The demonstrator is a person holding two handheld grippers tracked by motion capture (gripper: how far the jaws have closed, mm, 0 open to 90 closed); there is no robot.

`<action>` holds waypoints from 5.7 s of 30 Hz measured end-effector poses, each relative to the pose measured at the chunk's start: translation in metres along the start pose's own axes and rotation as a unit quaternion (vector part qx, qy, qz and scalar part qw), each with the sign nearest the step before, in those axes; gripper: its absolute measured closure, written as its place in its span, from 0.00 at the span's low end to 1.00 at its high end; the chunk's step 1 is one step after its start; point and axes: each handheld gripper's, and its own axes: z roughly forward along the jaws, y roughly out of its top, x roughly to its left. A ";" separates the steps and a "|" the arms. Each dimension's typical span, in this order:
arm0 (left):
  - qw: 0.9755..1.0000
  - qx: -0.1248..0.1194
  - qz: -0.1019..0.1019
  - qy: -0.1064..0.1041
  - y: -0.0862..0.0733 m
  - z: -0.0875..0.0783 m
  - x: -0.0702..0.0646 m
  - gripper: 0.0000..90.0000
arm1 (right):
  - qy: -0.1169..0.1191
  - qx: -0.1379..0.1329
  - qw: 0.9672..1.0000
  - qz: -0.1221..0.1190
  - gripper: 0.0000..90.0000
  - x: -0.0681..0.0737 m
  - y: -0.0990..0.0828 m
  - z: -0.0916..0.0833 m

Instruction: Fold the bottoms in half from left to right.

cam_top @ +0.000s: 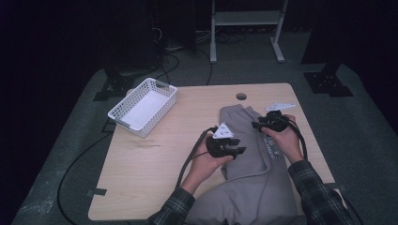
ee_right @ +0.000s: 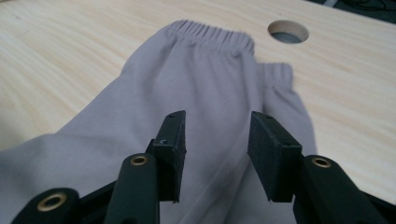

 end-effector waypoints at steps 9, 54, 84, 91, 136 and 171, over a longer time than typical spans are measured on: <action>0.997 0.055 -0.015 0.049 -0.029 0.016 0.022 0.64 | -0.035 0.026 0.999 0.001 0.63 0.009 -0.024 0.000; 0.993 0.096 0.009 0.063 -0.041 0.037 0.016 0.64 | 0.106 -0.029 0.993 -0.040 0.62 0.053 -0.061 -0.080; 0.994 0.088 0.011 0.058 -0.043 0.037 0.018 0.65 | 0.218 0.051 0.966 -0.129 0.99 0.102 -0.094 -0.093; 0.994 0.088 0.011 0.059 -0.043 0.037 0.018 0.65 | 0.196 0.069 0.972 -0.111 0.99 0.087 -0.122 -0.122; 0.992 0.079 -0.016 0.095 -0.060 0.004 0.049 0.65 | 0.024 0.044 0.998 -0.023 0.70 0.019 -0.088 -0.042; 0.989 0.067 -0.036 0.126 -0.081 -0.065 0.062 0.60 | 0.147 -0.013 0.984 -0.095 0.58 0.098 -0.036 -0.032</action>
